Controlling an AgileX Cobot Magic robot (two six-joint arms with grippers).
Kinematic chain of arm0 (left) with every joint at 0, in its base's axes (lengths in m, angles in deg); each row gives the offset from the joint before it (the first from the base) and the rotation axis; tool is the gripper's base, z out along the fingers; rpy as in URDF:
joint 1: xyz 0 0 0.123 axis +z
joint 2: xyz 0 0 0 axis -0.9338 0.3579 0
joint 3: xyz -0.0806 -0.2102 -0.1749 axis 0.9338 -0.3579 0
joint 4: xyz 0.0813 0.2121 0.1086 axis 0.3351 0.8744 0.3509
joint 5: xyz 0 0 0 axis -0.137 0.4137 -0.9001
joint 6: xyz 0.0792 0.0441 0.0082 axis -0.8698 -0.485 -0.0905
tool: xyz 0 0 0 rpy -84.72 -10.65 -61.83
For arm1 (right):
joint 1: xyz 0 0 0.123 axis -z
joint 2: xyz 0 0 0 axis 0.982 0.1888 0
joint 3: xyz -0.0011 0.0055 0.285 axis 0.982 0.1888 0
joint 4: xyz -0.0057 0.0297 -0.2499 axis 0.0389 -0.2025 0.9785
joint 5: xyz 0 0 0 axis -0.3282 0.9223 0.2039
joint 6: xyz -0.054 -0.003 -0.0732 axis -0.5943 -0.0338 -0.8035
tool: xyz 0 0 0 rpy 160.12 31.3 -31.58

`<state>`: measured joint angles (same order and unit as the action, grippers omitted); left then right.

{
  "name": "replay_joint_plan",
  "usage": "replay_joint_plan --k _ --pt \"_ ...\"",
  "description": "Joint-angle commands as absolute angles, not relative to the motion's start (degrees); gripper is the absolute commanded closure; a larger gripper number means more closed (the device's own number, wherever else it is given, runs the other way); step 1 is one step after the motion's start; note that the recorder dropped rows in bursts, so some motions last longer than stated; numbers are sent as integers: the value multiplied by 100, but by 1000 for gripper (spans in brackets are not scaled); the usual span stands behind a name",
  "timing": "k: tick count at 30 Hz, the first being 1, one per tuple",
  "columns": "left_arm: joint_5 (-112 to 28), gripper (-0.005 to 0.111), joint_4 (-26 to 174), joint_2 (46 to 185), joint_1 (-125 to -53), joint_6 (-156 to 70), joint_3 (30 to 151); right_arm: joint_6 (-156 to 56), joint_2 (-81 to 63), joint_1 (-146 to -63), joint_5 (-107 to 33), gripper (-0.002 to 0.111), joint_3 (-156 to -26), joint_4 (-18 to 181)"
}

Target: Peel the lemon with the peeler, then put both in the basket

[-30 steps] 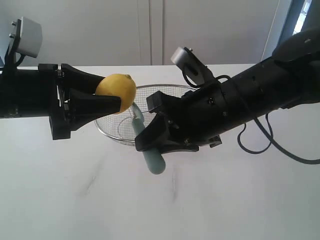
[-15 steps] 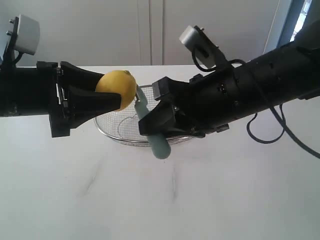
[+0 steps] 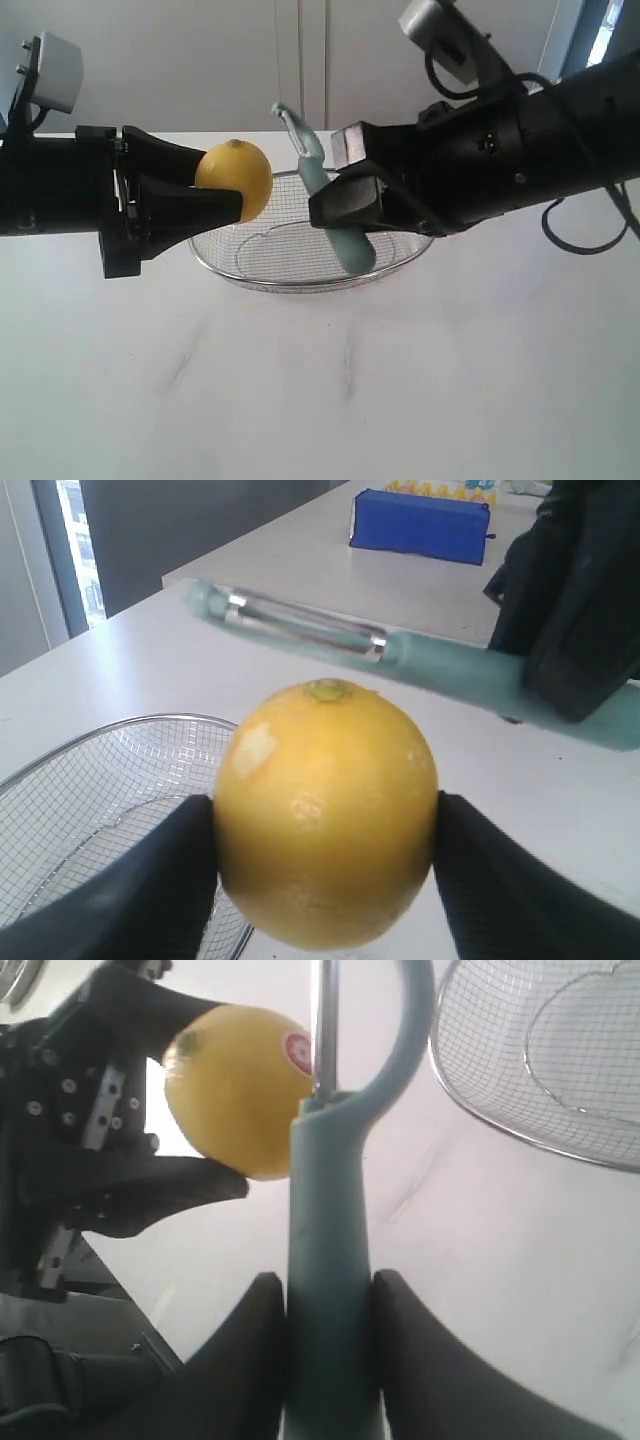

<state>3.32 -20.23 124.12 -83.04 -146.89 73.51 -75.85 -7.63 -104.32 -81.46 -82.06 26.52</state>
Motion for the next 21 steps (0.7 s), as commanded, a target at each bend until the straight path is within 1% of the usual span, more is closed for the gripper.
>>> replay_joint_plan --k 1,4,9,21 --pt "444 107 -2112 12389 -8299 -14710 7349 -7608 -1303 -10355 -8074 108 -8249 2790" --pt "444 107 -2112 12389 -8299 -14710 7349 -7197 -1599 -10028 -7876 108 -8249 3495" --pt "444 107 -2112 12389 -8299 -14710 7349 -6703 -1568 -9677 -7862 108 -8194 4376" --pt "444 107 -2112 12389 -8299 -14710 7349 -6713 -345 -9627 -8026 108 -7903 3858"
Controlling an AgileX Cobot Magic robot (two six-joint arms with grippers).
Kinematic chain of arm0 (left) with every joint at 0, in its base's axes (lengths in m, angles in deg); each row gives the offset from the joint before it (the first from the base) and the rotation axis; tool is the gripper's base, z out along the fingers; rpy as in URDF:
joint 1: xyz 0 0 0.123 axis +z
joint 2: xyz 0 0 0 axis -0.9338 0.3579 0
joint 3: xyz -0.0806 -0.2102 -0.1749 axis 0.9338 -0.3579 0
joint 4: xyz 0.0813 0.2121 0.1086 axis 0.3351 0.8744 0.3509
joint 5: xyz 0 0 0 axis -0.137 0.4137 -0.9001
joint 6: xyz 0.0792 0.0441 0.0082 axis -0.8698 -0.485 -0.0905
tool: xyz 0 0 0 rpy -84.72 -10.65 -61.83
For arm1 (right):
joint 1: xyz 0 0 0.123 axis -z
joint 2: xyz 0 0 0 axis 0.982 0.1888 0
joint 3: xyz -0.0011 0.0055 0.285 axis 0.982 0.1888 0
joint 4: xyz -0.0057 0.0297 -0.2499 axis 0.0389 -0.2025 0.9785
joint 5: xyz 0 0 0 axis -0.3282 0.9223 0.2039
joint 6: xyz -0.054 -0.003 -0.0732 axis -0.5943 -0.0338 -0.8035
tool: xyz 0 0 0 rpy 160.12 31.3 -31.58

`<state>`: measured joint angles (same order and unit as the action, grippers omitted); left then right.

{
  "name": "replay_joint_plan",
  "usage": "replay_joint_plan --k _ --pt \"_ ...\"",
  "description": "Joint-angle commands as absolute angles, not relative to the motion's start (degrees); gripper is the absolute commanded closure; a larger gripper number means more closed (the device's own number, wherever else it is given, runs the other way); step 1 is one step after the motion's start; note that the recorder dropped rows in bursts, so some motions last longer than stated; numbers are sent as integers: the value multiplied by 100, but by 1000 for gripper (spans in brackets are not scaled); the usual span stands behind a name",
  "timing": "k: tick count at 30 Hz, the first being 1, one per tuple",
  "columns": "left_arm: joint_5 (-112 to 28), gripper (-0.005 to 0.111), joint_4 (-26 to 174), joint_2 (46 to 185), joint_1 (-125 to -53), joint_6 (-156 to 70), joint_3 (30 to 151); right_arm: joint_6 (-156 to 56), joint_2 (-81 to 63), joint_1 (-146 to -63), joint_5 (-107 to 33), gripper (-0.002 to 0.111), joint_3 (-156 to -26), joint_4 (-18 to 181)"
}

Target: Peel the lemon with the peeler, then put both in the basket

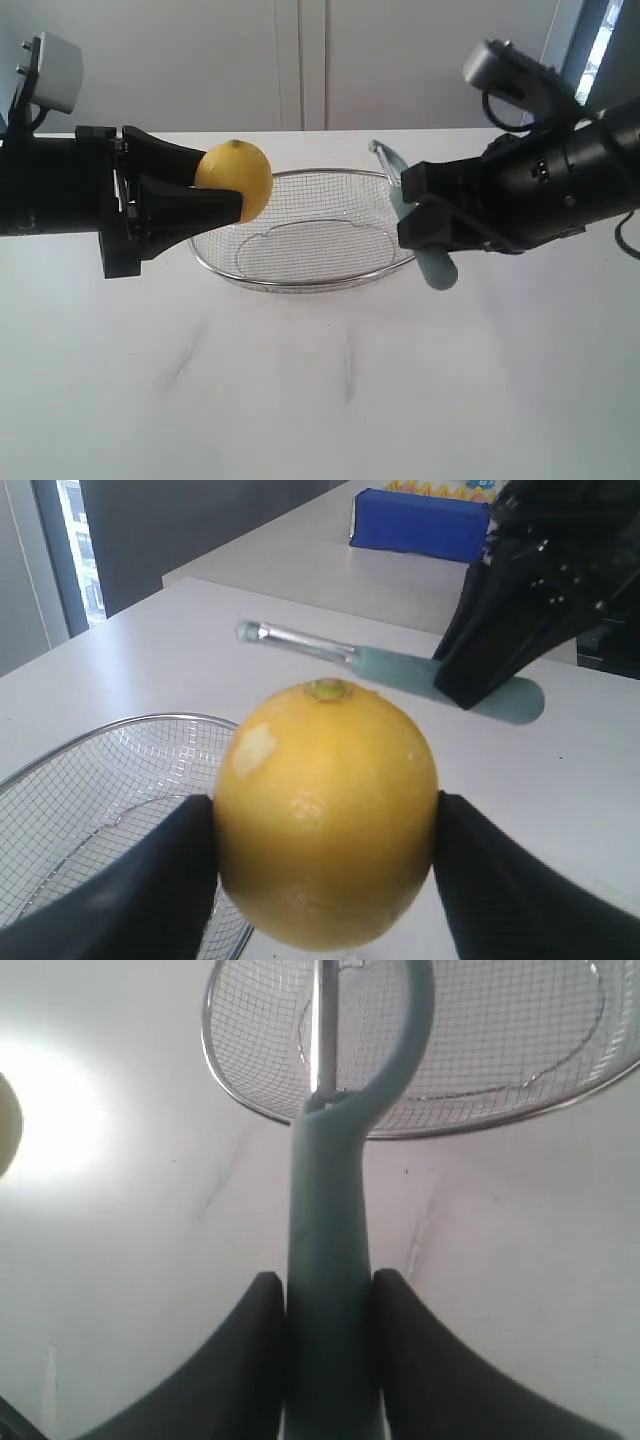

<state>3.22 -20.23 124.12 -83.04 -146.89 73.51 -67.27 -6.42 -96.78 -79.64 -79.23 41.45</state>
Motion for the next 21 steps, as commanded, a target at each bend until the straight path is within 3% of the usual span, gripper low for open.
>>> replay_joint_plan --k 1,21 --pt "444 107 -2112 12389 -8299 -14710 7349 -6713 -256 -9627 -8057 108 -7903 3793" --pt "444 107 -2112 12389 -8299 -14710 7349 -7768 253 -10257 -8204 108 -7903 2314"
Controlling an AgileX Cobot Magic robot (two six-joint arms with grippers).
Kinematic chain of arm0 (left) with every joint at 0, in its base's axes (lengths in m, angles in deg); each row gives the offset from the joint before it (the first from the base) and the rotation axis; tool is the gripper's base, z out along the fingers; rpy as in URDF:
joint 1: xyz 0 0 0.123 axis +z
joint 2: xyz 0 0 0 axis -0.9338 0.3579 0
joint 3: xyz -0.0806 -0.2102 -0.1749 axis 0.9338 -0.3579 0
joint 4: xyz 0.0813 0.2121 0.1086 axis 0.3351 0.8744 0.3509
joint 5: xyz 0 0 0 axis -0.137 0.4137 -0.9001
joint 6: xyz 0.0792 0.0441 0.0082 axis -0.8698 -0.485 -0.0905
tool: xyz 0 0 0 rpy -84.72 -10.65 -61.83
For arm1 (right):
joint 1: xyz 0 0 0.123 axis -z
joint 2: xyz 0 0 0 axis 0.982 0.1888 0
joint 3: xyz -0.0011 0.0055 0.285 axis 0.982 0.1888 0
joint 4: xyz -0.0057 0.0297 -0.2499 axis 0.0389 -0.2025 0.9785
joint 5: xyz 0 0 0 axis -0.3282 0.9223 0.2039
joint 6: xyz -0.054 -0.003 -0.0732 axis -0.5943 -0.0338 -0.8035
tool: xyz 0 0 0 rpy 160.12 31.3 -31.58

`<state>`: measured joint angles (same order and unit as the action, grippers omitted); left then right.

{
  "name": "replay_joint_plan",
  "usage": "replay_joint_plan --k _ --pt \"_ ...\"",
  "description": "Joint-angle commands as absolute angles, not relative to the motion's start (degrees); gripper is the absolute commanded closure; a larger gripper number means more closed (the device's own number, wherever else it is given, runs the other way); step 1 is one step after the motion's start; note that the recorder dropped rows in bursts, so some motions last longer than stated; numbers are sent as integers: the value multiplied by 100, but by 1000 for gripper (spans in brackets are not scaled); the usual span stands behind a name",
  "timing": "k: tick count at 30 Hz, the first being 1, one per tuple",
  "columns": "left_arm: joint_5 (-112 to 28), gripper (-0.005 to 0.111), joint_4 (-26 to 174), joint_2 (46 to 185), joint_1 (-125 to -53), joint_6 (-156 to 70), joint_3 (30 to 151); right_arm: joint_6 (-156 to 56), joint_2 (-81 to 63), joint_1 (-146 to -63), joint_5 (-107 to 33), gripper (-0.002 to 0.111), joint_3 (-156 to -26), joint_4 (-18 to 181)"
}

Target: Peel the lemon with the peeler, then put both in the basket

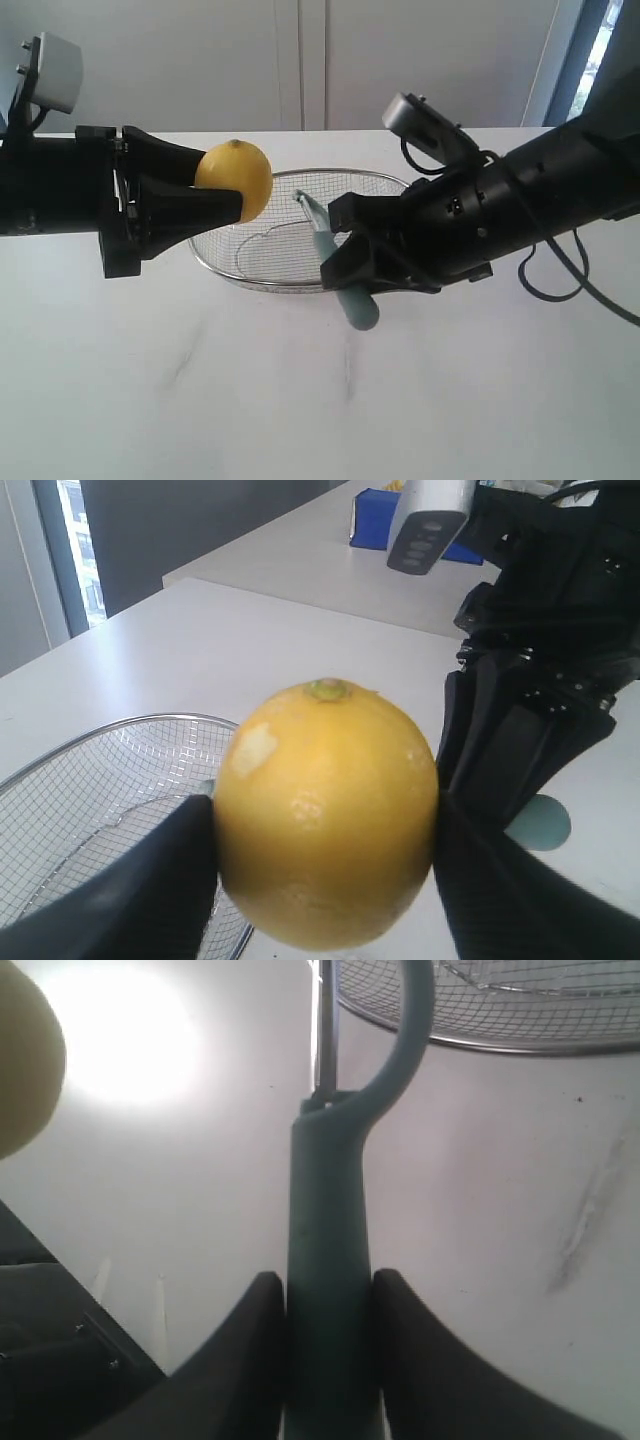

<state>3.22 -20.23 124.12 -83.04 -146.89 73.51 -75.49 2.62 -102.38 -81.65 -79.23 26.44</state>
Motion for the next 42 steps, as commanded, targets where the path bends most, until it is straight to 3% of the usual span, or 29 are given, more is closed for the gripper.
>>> replay_joint_plan --k 1,18,42 --pt "444 107 -2112 12389 -8299 -14710 7349 -7791 253 -10257 -8243 108 -7903 2241" --pt "444 107 -2112 12389 -8299 -14710 7349 -8259 242 -10257 -8821 108 -7997 1438" --pt "444 107 -2112 12389 -8299 -14710 7349 -8352 -480 -10246 -8568 108 -8002 1434"
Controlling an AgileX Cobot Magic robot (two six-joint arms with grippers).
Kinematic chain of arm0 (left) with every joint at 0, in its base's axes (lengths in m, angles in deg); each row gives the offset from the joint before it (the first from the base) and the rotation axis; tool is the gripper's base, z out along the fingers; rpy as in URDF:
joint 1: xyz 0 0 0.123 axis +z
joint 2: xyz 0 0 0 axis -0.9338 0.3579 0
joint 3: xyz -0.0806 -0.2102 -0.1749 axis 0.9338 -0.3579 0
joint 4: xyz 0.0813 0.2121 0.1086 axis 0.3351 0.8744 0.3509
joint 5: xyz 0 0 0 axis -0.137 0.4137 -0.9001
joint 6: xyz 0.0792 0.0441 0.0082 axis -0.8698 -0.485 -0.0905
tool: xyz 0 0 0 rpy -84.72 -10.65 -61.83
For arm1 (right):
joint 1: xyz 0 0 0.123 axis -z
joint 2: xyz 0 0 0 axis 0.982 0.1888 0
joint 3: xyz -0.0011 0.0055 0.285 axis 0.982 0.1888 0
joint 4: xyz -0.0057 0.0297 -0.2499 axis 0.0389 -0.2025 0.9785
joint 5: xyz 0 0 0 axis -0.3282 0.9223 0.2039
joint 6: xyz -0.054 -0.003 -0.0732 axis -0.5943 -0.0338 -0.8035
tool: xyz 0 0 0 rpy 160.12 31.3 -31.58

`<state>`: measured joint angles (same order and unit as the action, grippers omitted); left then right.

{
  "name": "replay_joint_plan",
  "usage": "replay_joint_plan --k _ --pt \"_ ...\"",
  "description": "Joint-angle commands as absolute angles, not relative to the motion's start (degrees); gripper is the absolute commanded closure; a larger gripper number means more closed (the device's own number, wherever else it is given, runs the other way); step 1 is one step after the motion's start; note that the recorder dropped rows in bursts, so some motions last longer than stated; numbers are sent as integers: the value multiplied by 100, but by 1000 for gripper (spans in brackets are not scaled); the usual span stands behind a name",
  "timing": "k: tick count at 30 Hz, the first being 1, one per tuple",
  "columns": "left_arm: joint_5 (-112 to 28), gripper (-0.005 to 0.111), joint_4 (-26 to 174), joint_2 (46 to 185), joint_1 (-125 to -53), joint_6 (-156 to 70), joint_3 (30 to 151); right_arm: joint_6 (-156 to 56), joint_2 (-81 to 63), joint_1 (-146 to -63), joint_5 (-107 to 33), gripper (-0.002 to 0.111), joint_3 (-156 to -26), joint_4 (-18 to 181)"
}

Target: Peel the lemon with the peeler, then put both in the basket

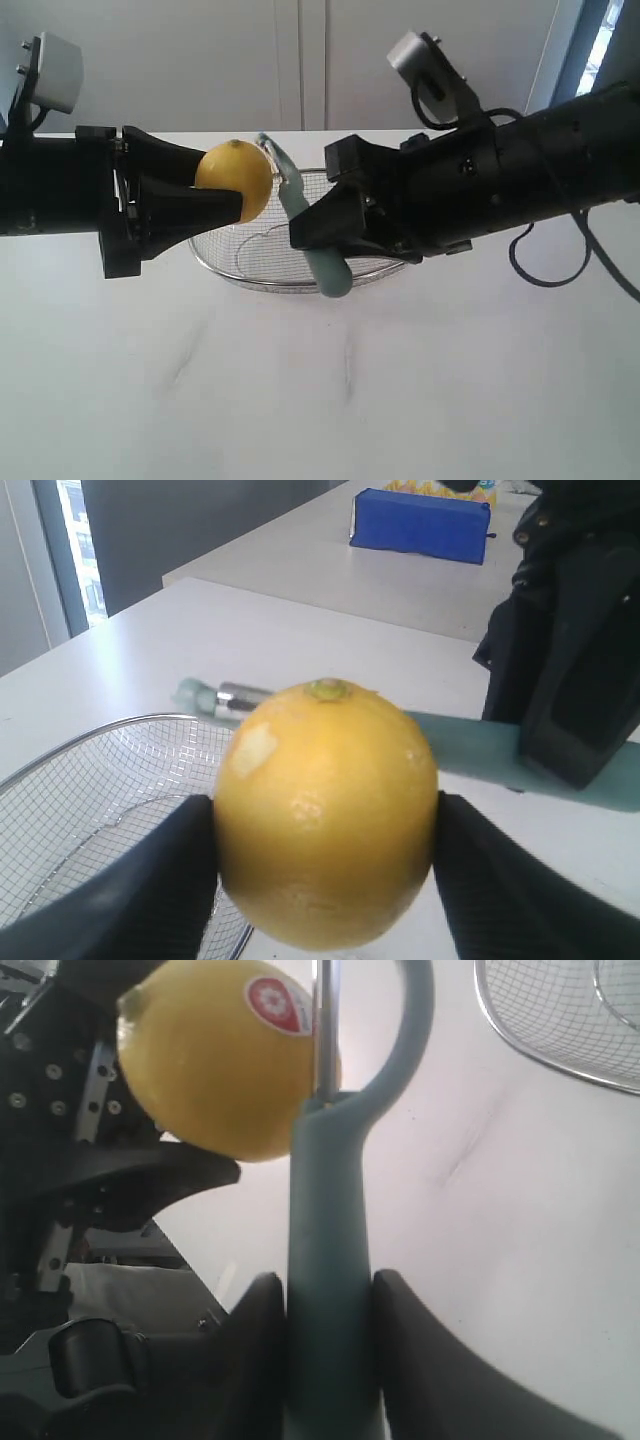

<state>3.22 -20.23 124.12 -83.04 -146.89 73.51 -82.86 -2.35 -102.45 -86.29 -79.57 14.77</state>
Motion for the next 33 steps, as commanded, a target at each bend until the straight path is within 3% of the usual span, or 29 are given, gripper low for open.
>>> replay_joint_plan --k 1,15,24,33 --pt "444 107 -2112 12389 -8299 -14710 7349 -8352 -558 -10246 -8568 108 -8002 1434" --pt "368 107 -2069 12389 -8299 -14710 7349 -8611 -2200 -10246 -8569 108 -8002 1513" --pt "262 107 -2016 12330 -8299 -13869 7359 -8585 -2514 -10246 -8056 108 -7989 3658" --pt "-231 107 653 11366 -8307 -11496 8001 -8505 -2514 -10246 -7483 108 -7953 4269"
